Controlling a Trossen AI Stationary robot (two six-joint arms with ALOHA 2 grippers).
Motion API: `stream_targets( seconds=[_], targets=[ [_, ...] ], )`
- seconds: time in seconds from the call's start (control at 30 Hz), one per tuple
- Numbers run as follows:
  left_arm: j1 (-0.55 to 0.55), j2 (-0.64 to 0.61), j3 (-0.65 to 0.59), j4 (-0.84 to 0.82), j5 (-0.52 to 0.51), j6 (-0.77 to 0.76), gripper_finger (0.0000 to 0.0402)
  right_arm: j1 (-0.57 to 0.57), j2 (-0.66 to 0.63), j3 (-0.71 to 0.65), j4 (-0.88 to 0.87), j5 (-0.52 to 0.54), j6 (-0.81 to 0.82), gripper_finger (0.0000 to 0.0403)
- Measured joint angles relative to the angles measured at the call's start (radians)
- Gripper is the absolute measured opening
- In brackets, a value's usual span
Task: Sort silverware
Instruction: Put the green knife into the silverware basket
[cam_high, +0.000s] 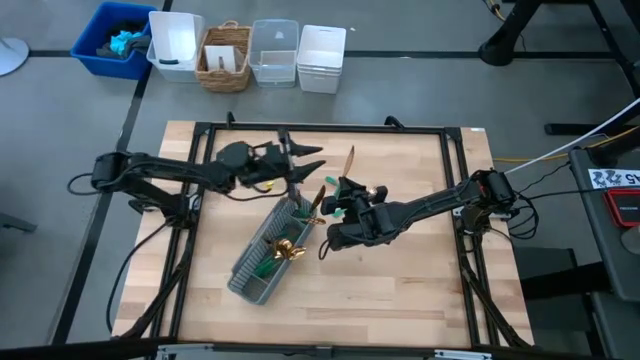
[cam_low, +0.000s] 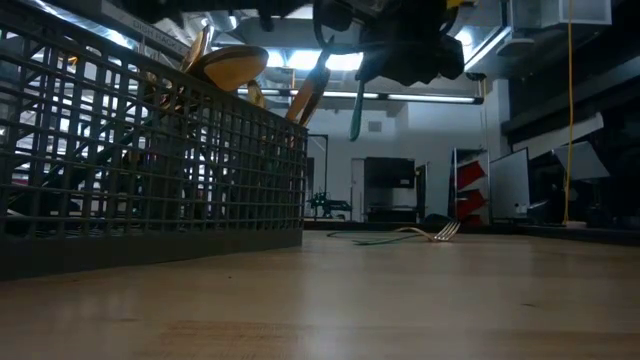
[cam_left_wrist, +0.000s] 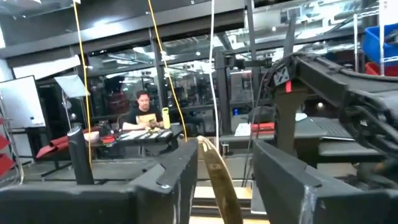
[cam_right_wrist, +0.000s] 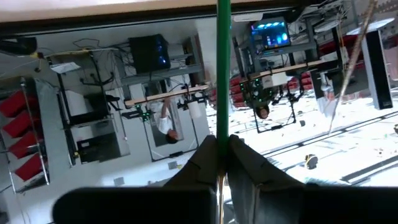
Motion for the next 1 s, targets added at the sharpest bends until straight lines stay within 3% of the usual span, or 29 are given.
stream_targets(
  seconds=[0.1, 0.27, 0.7, 1.0],
  targets=[
    [0.021, 0.046, 0.045, -0.005, 0.032, -0.046, 0.0151, 0.000, 0.000, 0.000, 0.030, -0.006, -0.039, 0.0019],
    [0.082, 0.067, 0.114, -0.102, 0.179, -0.165, 0.0153, 0.000, 0.000, 0.000, 0.035, -0.022, -0.076, 0.0019],
    [0.229, 0.069, 0.135, -0.180, 0.473, -0.259, 0.0153, 0.000, 0.000, 0.000, 0.139, -0.057, -0.158, 0.0019],
    [0.233, 0.084, 0.135, -0.183, 0.520, -0.279, 0.0153, 0.000, 0.000, 0.000, 0.330, -0.098, -0.308, 0.0019]
  ],
)
